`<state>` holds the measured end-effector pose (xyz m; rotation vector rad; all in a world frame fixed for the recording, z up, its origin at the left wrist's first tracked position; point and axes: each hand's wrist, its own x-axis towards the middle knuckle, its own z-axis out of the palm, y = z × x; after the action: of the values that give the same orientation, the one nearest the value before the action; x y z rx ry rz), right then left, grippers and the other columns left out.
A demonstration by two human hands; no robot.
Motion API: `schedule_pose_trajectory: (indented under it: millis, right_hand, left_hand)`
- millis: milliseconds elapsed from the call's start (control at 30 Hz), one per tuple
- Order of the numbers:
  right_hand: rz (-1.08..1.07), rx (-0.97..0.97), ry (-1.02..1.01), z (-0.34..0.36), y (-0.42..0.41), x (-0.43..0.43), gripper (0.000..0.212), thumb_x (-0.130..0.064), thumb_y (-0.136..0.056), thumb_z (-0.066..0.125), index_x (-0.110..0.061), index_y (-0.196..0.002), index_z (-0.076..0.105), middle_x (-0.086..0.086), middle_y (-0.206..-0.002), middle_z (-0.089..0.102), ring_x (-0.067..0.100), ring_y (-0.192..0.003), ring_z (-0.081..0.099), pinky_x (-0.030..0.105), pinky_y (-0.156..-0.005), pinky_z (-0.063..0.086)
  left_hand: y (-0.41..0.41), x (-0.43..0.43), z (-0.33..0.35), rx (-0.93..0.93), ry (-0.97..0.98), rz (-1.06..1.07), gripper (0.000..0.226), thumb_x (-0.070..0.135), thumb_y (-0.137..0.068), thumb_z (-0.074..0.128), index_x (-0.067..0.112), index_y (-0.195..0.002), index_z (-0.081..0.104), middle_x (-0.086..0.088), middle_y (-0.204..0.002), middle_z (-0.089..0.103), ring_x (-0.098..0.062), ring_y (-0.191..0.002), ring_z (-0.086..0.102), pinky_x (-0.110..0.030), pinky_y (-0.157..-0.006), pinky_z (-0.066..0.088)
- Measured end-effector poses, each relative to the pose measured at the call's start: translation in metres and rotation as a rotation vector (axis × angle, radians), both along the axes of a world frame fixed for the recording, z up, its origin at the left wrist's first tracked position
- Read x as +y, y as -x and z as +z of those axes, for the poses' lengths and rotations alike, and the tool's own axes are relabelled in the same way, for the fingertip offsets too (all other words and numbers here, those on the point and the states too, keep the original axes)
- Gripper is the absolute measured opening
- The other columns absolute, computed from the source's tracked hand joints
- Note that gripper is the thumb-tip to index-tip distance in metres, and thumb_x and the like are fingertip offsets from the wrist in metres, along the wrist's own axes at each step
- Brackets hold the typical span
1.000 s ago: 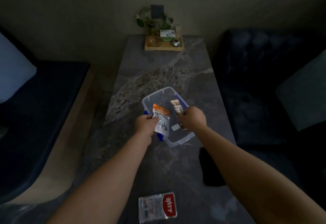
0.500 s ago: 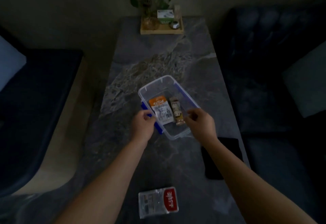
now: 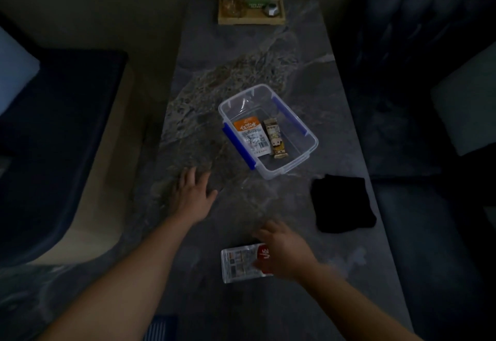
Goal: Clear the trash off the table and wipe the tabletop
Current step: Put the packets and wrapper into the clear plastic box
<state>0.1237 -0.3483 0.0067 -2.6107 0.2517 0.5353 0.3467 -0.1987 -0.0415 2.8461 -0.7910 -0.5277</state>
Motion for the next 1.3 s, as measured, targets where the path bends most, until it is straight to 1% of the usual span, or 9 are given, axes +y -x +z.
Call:
schedule_pose_trajectory:
  millis: [133, 267, 467, 567, 700, 900, 1033, 1200, 1300]
  right_hand:
    - [0.042, 0.014, 0.094, -0.011, 0.004, 0.014, 0.071, -0.05, -0.072, 0.075, -0.029, -0.135, 0.05, 0.001, -0.128, 0.049, 0.024, -0.116, 0.044, 0.04, -0.093, 0.045]
    - [-0.003, -0.077, 0.15, -0.023, 0.008, 0.02, 0.042, -0.042, -0.08, 0.068, -0.023, -0.118, 0.061, 0.003, -0.116, 0.055, 0.026, -0.108, 0.05, 0.038, -0.088, 0.044]
    - [-0.438, -0.155, -0.186, -0.007, -0.004, -0.005, 0.014, -0.027, -0.081, 0.072, -0.03, -0.092, 0.065, -0.008, -0.093, 0.061, 0.017, -0.085, 0.063, 0.027, -0.067, 0.047]
    - [-0.65, -0.303, -0.381, 0.023, -0.028, -0.027, 0.023, -0.024, -0.085, 0.073, -0.042, -0.088, 0.06, -0.009, -0.089, 0.066, 0.006, -0.077, 0.067, 0.024, -0.06, 0.058]
    - [-0.784, -0.456, -0.368, 0.055, -0.087, -0.068, 0.022, -0.025, -0.085, 0.073, -0.041, -0.088, 0.058, -0.01, -0.085, 0.068, -0.008, -0.076, 0.066, 0.01, -0.049, 0.051]
    - [-0.818, -0.411, -0.167, 0.064, -0.163, -0.11, 0.025, -0.016, -0.086, 0.07, -0.032, -0.071, 0.057, -0.009, -0.063, 0.066, 0.008, -0.057, 0.068, 0.035, -0.057, 0.061]
    - [-0.76, -0.306, -0.13, 0.049, -0.184, -0.121, 0.003, -0.018, -0.089, 0.067, -0.02, -0.088, 0.067, -0.002, -0.078, 0.07, 0.012, -0.065, 0.066, 0.032, -0.056, 0.056]
    - [-0.728, -0.233, -0.124, 0.036, -0.185, -0.124, 0.014, -0.018, -0.097, 0.057, -0.015, -0.108, 0.066, -0.002, -0.083, 0.066, 0.015, -0.075, 0.065, 0.032, -0.067, 0.056]
    - [-0.684, -0.247, -0.045, 0.039, -0.176, -0.124, 0.017, -0.019, -0.098, 0.056, -0.014, -0.111, 0.065, -0.002, -0.086, 0.066, 0.011, -0.07, 0.061, 0.026, -0.06, 0.049]
  left_hand:
    - [0.007, 0.003, -0.015, -0.045, -0.056, -0.062, 0.075, 0.065, -0.092, 0.035, 0.03, -0.155, 0.012, -0.012, -0.166, 0.001, -0.032, -0.151, -0.004, -0.051, -0.122, 0.002]
    - [0.008, 0.01, -0.028, -0.111, -0.047, -0.081, 0.077, 0.071, -0.09, 0.022, 0.033, -0.155, 0.003, -0.011, -0.166, -0.002, -0.03, -0.151, -0.007, -0.051, -0.122, -0.003]
    - [0.009, 0.012, -0.032, -0.156, -0.003, -0.086, 0.077, 0.069, -0.091, 0.024, 0.031, -0.155, 0.008, -0.013, -0.166, 0.005, -0.032, -0.151, -0.001, -0.052, -0.121, 0.0]
    - [0.01, 0.014, -0.031, -0.161, 0.024, -0.09, 0.078, 0.07, -0.088, 0.02, 0.03, -0.155, 0.012, -0.014, -0.165, 0.009, -0.033, -0.151, 0.001, -0.052, -0.12, 0.001]
    - [0.01, 0.014, -0.032, -0.166, 0.036, -0.08, 0.079, 0.072, -0.087, 0.018, 0.031, -0.155, 0.013, -0.012, -0.165, 0.009, -0.032, -0.151, 0.002, -0.052, -0.121, 0.004]
    - [0.007, 0.014, -0.037, -0.149, 0.021, -0.068, 0.079, 0.074, -0.086, 0.015, 0.034, -0.154, 0.01, -0.008, -0.166, 0.004, -0.029, -0.151, -0.003, -0.05, -0.121, 0.0]
    - [0.009, 0.014, -0.037, -0.154, 0.038, -0.056, 0.079, 0.073, -0.086, 0.016, 0.034, -0.154, 0.013, -0.009, -0.166, 0.007, -0.029, -0.152, 0.0, -0.051, -0.121, 0.002]
    - [0.009, 0.014, -0.036, -0.176, 0.039, -0.061, 0.078, 0.072, -0.087, 0.02, 0.032, -0.154, 0.018, -0.011, -0.165, 0.013, -0.031, -0.151, 0.005, -0.052, -0.121, 0.007]
    - [0.008, 0.015, -0.038, -0.168, 0.017, -0.063, 0.078, 0.073, -0.087, 0.017, 0.034, -0.154, 0.012, -0.009, -0.166, 0.008, -0.029, -0.152, 0.001, -0.052, -0.121, 0.005]
